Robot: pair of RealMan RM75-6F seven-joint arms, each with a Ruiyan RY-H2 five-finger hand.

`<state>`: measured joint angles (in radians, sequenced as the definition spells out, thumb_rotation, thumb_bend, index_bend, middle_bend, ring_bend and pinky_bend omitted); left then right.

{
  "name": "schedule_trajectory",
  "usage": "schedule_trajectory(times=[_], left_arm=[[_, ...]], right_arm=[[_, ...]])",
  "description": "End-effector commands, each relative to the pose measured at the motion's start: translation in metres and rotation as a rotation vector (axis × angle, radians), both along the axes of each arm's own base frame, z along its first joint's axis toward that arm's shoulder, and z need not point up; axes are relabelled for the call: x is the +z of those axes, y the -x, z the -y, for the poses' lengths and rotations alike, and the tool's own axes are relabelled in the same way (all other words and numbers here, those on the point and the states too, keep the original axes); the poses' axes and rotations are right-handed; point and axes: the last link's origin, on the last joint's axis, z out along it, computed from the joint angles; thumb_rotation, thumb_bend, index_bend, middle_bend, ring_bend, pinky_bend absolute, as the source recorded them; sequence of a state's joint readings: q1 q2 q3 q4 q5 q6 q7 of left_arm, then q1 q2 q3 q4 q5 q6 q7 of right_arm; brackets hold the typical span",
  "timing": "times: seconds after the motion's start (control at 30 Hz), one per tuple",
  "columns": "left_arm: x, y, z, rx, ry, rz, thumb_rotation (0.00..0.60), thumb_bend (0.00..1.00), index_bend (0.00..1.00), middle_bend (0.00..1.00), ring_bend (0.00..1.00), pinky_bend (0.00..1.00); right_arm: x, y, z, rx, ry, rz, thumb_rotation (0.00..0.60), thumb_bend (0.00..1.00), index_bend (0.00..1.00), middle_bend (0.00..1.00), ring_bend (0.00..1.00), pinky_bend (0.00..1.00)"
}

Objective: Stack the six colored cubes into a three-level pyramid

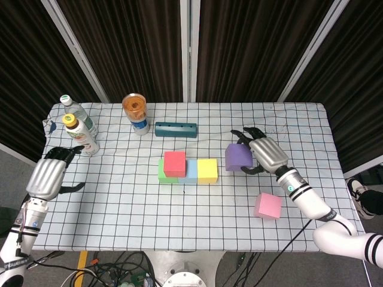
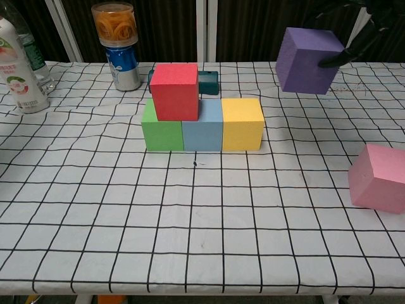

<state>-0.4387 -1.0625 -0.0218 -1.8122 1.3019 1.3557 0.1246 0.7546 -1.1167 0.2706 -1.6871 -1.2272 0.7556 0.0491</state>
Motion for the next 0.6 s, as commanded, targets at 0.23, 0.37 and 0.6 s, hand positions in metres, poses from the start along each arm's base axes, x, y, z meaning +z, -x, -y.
schedule_trajectory(times=[0.23,0.37,0.6], left_arm=[[-0.004,0.001,0.006,-0.003,0.028,0.006,0.600,0.09,0.17,0.25,0.24,0.18],[-0.005,0.007,0.009,0.007,0.039,0.014,0.600,0.09,0.17,0.25,0.24,0.18],[-0.003,0.013,0.014,0.013,0.034,0.034,0.600,0.09,0.17,0.25,0.24,0.18]], right_arm=[[-0.048,-0.050,0.012,0.079,-0.128,-0.047,0.600,0.18,0.00,0.32,0.00,0.00],[-0.062,-0.062,0.015,0.089,-0.138,-0.057,0.600,0.18,0.00,0.32,0.00,0.00],[-0.077,-0.075,0.016,0.100,-0.141,-0.072,0.600,0.18,0.00,0.32,0.00,0.00]])
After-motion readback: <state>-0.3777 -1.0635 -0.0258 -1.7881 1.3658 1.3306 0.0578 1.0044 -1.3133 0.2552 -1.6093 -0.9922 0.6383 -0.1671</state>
